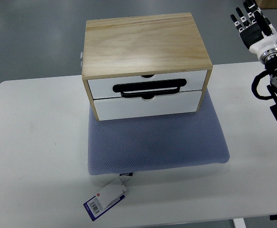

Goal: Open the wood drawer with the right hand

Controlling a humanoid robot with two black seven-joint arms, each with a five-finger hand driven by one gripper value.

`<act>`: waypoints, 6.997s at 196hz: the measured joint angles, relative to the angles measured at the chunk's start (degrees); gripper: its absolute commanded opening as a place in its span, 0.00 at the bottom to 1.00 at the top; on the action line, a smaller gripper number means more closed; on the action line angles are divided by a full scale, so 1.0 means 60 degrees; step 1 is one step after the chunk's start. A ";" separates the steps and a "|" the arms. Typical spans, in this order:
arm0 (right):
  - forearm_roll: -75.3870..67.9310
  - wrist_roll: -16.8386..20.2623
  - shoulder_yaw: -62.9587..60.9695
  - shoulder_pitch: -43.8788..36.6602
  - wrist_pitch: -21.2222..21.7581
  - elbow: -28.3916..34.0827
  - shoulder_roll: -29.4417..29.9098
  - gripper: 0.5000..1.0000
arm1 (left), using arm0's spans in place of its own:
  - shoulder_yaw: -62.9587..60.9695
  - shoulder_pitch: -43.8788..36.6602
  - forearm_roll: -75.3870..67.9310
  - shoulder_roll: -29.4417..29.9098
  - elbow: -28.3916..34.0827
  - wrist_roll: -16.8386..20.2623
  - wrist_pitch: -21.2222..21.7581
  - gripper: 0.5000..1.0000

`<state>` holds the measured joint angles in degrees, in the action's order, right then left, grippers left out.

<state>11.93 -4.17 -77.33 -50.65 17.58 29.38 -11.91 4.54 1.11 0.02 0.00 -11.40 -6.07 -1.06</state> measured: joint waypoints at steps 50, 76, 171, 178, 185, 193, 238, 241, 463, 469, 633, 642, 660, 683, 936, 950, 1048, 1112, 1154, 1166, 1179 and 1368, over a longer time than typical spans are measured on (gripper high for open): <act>0.0005 0.0654 0.4620 -0.2380 0.0021 0.0128 -0.1598 0.89 | -0.0030 0.0081 -0.0061 0.0000 -0.0117 0.0000 -0.0114 1.00; 0.0114 0.1148 0.7052 -0.4088 0.0063 0.0261 -0.2002 0.89 | -0.0051 0.0093 -0.0071 0.0000 -0.0161 0.0000 -0.0117 1.00; 0.0509 0.4829 1.5143 -1.0288 0.0345 0.4195 -0.1706 0.89 | -0.0042 0.0104 -0.0062 0.0000 -0.0087 0.0000 -0.0118 1.00; 0.0493 0.5112 1.5460 -1.0636 0.0348 0.4747 -0.1679 0.89 | -0.0051 0.0103 -0.0061 0.0000 -0.0084 -0.0001 -0.0117 1.00; 0.0478 0.5312 1.5693 -1.0921 0.0350 0.5234 -0.1648 0.89 | -0.0059 0.0103 -0.0059 0.0000 -0.0090 0.0000 -0.0117 1.00; 0.0458 0.5472 1.5887 -1.1149 0.0351 0.5648 -0.1625 0.89 | -0.0063 0.0105 -0.0059 0.0000 -0.0104 0.0000 -0.0118 1.00; -0.0992 0.6437 1.6642 -1.2348 0.0423 0.8121 -0.1476 0.89 | -0.0068 0.0183 -0.0081 0.0000 -0.0151 0.0000 -0.0118 1.00; -0.1075 0.6455 1.6644 -1.2364 0.0418 0.8183 -0.1454 0.89 | -0.0068 0.0187 -0.0082 0.0000 -0.0151 0.0000 -0.0117 1.00; 0.0228 0.5646 1.6666 -1.0292 0.0013 0.8095 -0.0469 0.88 | -0.0062 0.0197 -0.0060 0.0000 -0.0044 -0.0010 -0.0111 1.00; 0.0239 0.5646 1.6666 -1.0251 0.0013 0.8077 -0.0461 0.88 | -0.0054 0.0197 -0.0060 0.0000 -0.0039 -0.0009 -0.0106 1.00; 0.0822 0.5658 1.6682 -0.9173 0.0158 0.7532 -0.0432 0.89 | -0.0063 0.0197 -0.0061 0.0000 -0.0039 -0.0009 -0.0100 1.00; 0.0806 0.5660 1.6682 -0.9169 0.0194 0.7532 -0.0432 0.89 | -0.0066 0.0197 -0.0061 0.0000 -0.0038 -0.0009 -0.0101 1.00; 0.0776 0.5671 1.6681 -0.9163 0.0268 0.7535 -0.0433 0.89 | -0.0068 0.0197 -0.0062 0.0000 -0.0037 -0.0011 -0.0100 1.00; 0.0740 0.5676 1.6672 -0.9111 0.0366 0.7548 -0.0433 0.89 | -0.0068 0.0197 -0.0062 0.0000 -0.0035 -0.0012 -0.0101 1.00; -0.0261 0.5722 1.6478 -0.9880 0.1543 0.8761 -0.0713 0.89 | -0.0053 0.0197 -0.0062 0.0000 -0.0019 -0.0008 -0.0101 1.00; -0.0455 0.5729 1.6477 -0.9946 0.1701 0.8853 -0.0774 0.89 | -0.0055 0.0197 -0.0060 0.0000 -0.0019 -0.0008 -0.0101 1.00; -0.0906 0.5720 1.6404 -1.0228 0.2337 0.9247 -0.1022 0.89 | -0.0068 0.0196 -0.0045 0.0000 -0.0006 -0.0008 -0.0101 1.00; -0.1175 0.5710 1.6355 -1.0370 0.2809 0.9411 -0.1235 0.89 | -0.0068 0.0196 -0.0045 0.0000 -0.0004 -0.0007 -0.0091 1.00; -0.1272 0.5714 1.6196 -1.0523 0.2898 0.9540 -0.1419 0.89 | -0.0068 0.0197 -0.0045 0.0000 -0.0004 -0.0006 -0.0081 1.00; -0.1281 0.5717 1.6133 -1.0572 0.2899 0.9551 -0.1506 0.89 | -0.0067 0.0197 -0.0046 0.0000 -0.0004 -0.0006 -0.0075 1.00; -0.1294 0.5718 1.5976 -1.0675 0.2900 0.9527 -0.1658 0.89 | -0.0064 0.0197 -0.0045 0.0000 -0.0004 -0.0006 -0.0073 1.00; -0.1540 0.2263 0.6159 -0.3844 -0.0683 0.3009 -0.3943 0.89 | -0.0081 0.0199 -0.0072 0.0000 -0.0035 -0.0015 -0.0089 1.00</act>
<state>2.69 9.41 -40.38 -73.71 13.48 47.43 -35.57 4.05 2.30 -0.42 0.00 -11.61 -6.15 -1.60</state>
